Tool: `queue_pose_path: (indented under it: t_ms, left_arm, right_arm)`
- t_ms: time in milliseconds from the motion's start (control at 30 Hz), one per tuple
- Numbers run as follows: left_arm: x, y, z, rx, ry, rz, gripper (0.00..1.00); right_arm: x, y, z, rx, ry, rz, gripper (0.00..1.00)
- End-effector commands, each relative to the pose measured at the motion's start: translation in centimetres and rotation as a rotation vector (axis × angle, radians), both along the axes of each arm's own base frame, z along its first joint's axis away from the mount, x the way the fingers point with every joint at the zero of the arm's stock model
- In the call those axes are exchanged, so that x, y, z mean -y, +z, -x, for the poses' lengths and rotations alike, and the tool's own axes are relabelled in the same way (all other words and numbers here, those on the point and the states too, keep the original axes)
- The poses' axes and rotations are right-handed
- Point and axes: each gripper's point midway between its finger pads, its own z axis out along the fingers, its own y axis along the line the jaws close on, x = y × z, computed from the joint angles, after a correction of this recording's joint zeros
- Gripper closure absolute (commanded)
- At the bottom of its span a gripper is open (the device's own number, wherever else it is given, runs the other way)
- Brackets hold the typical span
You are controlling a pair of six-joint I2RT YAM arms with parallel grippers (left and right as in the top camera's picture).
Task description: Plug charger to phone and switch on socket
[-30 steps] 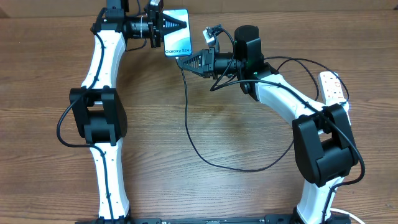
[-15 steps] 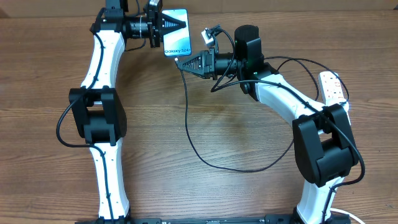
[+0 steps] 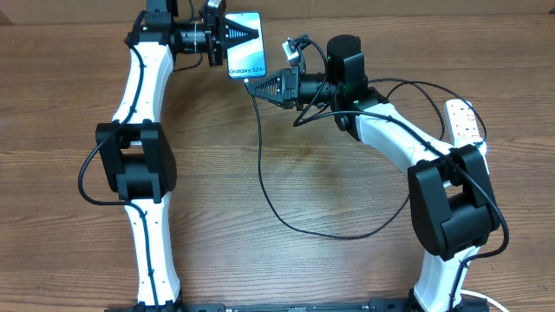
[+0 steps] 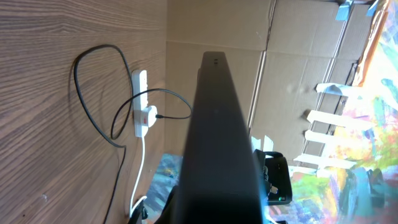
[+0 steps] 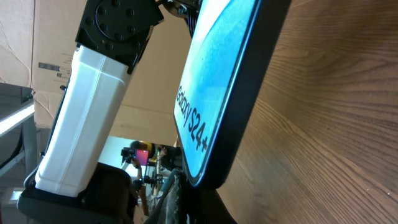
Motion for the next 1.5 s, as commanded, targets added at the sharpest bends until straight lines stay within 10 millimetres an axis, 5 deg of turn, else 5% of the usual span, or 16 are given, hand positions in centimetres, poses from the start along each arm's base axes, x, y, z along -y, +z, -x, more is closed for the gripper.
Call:
queue_pose_path:
  t_ms: [0,600,1467]
  left_arm:
    - [-0.5,2.4,0.5,0.050,-0.022,0.033,0.96]
    - [-0.5,2.4,0.6,0.060,-0.023,0.033,0.96]
    - [0.7,0.9,0.4,-0.076,0.017,-0.027,0.96]
  right_arm:
    - [0.4,1.4,-0.4,0.029,-0.036,-0.006,0.96]
    - [0.3,2.3,-0.7,0.033,-0.050,-0.033,0.96]
    - [1.5,1.6,-4.8,-0.001,-0.303,0.003,0.96]
